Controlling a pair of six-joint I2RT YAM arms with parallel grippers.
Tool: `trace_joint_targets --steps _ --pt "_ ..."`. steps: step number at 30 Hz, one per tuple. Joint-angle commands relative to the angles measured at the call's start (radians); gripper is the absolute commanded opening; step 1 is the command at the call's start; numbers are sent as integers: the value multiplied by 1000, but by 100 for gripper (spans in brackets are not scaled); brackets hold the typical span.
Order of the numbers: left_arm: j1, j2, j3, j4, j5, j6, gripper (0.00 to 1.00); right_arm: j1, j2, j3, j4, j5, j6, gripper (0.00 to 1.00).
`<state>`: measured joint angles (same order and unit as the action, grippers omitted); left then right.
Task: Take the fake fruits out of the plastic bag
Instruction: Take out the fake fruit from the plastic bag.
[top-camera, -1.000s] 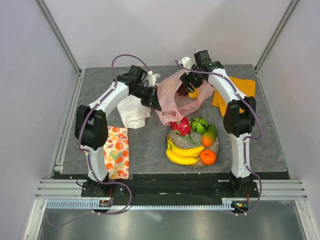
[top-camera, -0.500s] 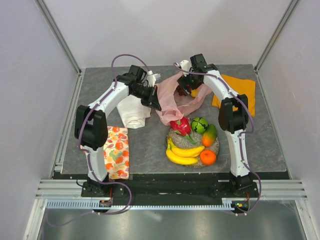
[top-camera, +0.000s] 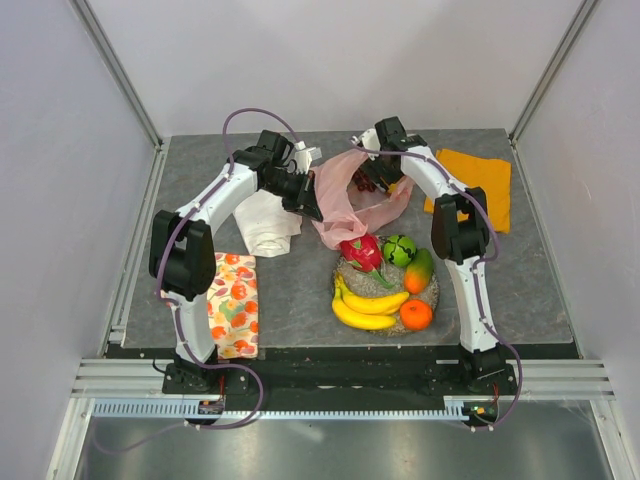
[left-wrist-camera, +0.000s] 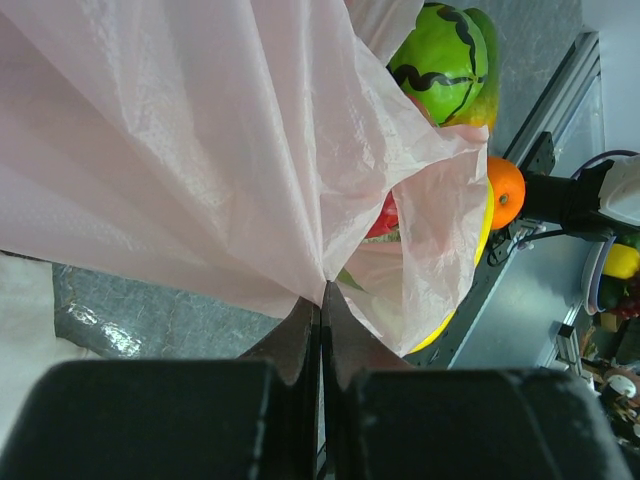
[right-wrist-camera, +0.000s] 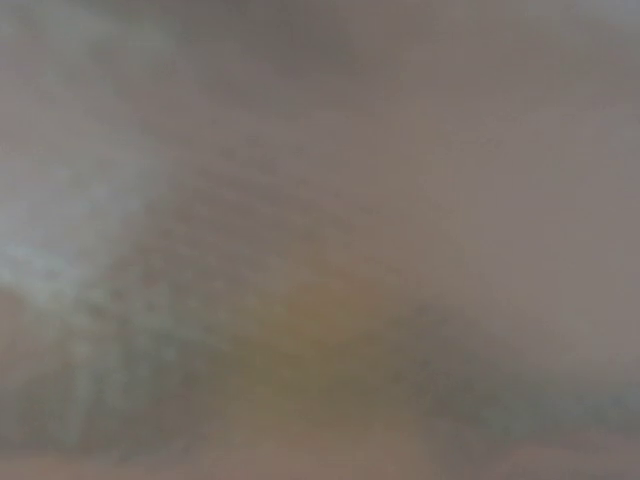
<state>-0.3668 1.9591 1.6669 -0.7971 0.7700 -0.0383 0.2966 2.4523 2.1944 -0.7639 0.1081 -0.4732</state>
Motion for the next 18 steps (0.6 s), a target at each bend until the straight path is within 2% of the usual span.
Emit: trace_joint_targets --steps 1,3,5,8,13,18 --pt "2 -52 5 7 40 -6 2 1 -50 -2 50 12 7 64" --pt "2 -51 13 6 40 -6 2 1 -127 -36 52 -50 22 56" --pt "2 -45 31 3 40 -5 2 1 -232 -83 37 -123 31 55" --pt "3 -26 65 1 31 8 2 -1 -390 -158 6 -221 42 55" --pt "6 0 112 -2 20 20 2 1 -665 -330 -31 -471 39 56" --pt "9 11 154 -5 17 25 2 -1 -783 -432 -126 -666 -2 57"
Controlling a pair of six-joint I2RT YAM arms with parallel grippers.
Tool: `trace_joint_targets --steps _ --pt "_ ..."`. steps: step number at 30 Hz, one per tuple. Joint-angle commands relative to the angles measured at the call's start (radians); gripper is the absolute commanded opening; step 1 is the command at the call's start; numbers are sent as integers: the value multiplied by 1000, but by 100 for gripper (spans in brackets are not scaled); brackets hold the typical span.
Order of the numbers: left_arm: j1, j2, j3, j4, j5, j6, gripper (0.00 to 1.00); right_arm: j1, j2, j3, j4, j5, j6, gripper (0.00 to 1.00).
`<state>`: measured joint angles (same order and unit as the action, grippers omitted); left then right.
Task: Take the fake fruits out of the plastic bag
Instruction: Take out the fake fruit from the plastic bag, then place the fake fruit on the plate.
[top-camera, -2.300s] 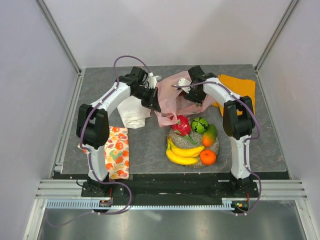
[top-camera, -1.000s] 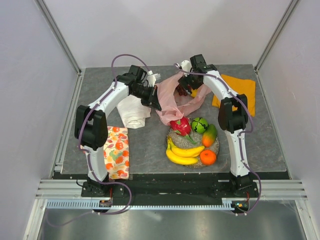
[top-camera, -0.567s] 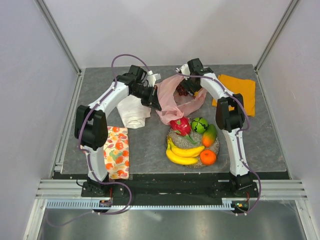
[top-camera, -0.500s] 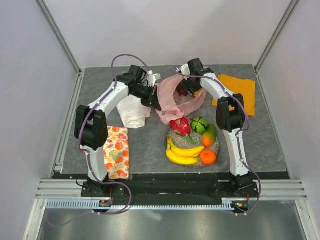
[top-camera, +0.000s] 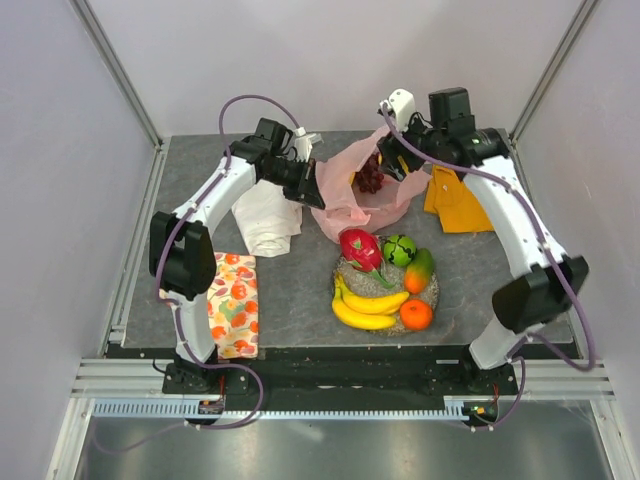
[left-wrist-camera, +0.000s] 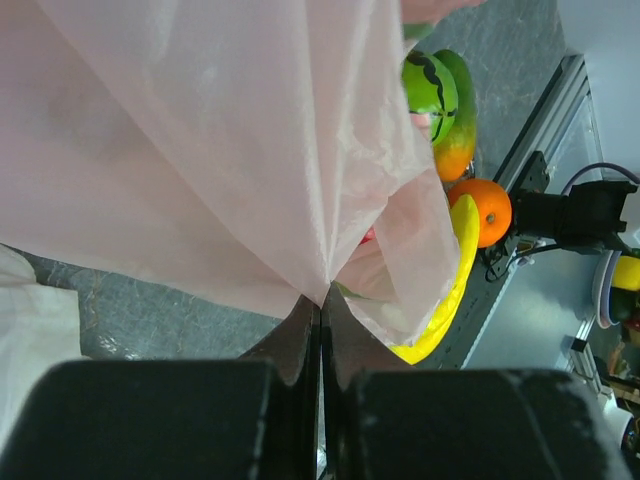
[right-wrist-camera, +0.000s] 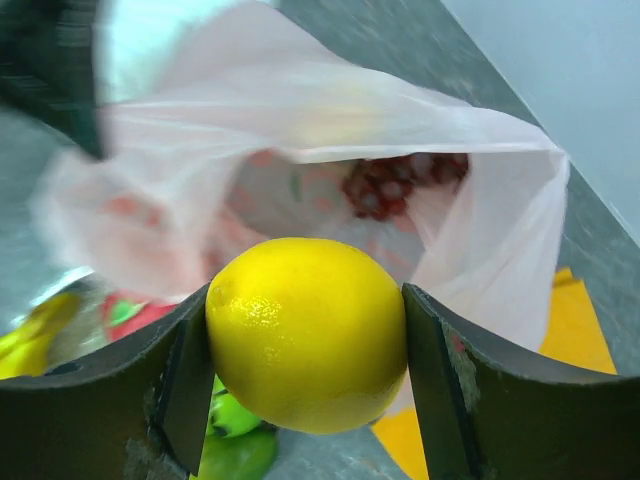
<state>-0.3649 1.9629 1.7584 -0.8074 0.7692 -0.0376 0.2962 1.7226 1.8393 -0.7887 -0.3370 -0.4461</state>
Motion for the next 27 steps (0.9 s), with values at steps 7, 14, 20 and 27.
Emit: trace_joint_targets --steps 7,14,20,27 --pt "18 -24 76 -6 -13 31 2 116 -132 -207 -391 -364 -225 55" --pt "41 -68 33 -15 -30 36 2 427 -233 -322 -388 -243 -540 58" --pt "49 -105 -3 -27 -57 79 1 494 -213 -406 -273 -134 -856 58" --pt "55 -159 -63 -41 -94 116 2 497 -193 -494 -222 -119 -1077 59"
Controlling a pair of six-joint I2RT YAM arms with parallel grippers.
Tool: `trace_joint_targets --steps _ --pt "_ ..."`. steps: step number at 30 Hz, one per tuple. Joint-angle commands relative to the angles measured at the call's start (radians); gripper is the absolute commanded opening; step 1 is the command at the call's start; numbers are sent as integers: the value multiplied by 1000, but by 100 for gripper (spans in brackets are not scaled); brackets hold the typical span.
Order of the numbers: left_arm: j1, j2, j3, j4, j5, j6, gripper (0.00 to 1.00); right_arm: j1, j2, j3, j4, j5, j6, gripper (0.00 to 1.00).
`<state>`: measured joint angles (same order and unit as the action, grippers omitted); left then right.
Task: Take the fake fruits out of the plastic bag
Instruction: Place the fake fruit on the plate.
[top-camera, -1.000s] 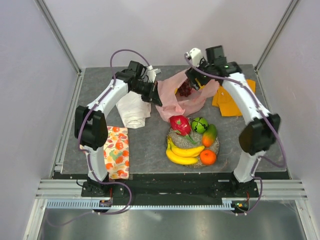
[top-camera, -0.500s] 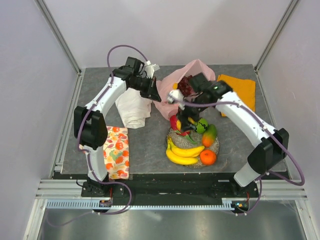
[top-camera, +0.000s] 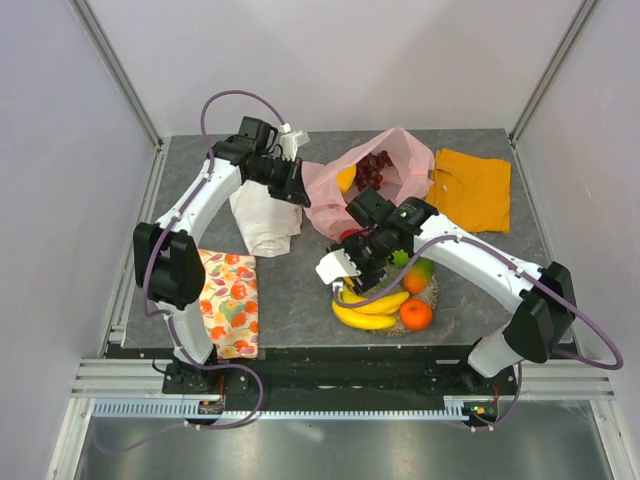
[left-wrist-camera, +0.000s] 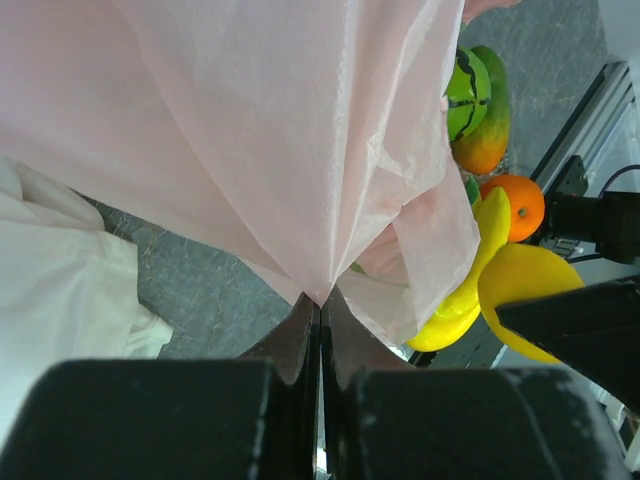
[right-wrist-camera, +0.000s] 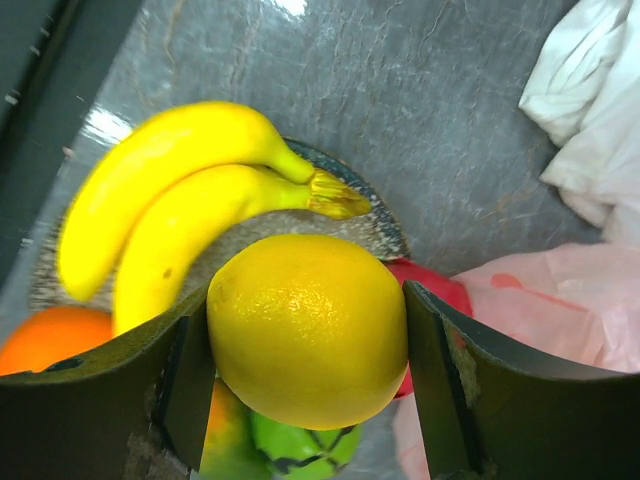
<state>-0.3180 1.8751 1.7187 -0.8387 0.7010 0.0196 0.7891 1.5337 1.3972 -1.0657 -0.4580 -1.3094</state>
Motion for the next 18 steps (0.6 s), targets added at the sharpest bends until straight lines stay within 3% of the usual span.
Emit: trace_joint_targets --steps 1,8,14,15,18 --pt "10 -80 -30 -11 -28 63 2 6 -16 -75 64 2 -287 61" --pt "26 -91 -47 -20 -43 74 1 6 -152 -316 151 21 -686 68" --pt "33 -108 -62 -20 -41 80 1 4 -147 -337 185 47 -752 87" --pt "33 -108 -65 -20 -40 79 2 -1 -152 -337 191 54 -755 98" --pt "36 -105 -68 -14 -25 68 2 -27 -167 -326 190 68 -777 98"
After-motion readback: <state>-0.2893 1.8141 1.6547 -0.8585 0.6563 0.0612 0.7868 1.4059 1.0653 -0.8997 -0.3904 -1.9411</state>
